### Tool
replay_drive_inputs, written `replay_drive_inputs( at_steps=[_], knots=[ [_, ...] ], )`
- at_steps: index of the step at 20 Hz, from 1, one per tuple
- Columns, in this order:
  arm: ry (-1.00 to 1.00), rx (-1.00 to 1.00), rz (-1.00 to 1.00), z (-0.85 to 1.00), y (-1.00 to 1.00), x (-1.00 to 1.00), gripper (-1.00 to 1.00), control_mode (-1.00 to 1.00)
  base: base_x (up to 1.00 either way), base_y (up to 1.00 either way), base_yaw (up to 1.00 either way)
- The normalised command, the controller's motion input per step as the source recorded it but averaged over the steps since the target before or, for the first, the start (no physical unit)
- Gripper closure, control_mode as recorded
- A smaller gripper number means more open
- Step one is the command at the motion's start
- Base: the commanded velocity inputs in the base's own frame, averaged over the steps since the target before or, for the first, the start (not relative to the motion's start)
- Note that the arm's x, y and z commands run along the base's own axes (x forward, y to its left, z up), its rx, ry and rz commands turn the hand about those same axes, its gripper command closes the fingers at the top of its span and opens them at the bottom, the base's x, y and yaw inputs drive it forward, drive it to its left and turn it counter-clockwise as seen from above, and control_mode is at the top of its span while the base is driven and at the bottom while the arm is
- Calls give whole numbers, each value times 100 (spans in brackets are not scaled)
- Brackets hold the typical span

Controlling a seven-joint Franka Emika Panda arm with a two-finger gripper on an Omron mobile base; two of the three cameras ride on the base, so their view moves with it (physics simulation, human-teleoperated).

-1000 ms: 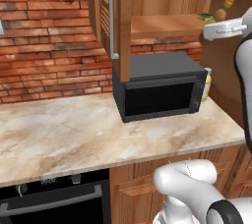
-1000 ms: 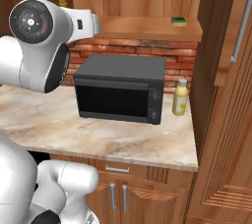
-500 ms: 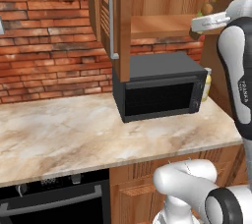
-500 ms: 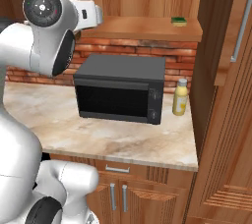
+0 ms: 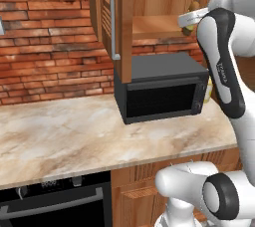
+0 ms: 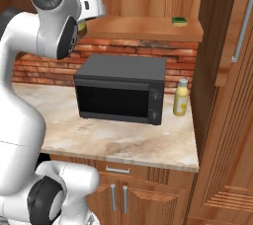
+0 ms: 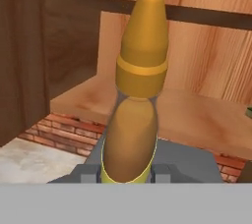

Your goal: Pick the canned food and honey bottle from the counter and place them in the cabinets closest to them.

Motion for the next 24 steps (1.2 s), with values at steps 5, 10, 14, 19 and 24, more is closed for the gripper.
replay_drive_inputs(
  at_steps=[5,10,14,19,24],
  knots=[
    [6,-5,-2,0,8,58,100,-100,0,0,0],
    [3,-2,0,0,0,32,100,-100,0,0,0],
    [0,0,0,0,0,0,100,-100,0,0,0],
    [0,0,0,-13,-1,0,100,-100,0,0,0],
    [0,-1,0,-18,0,20,100,-100,0,0,0]
  ],
)
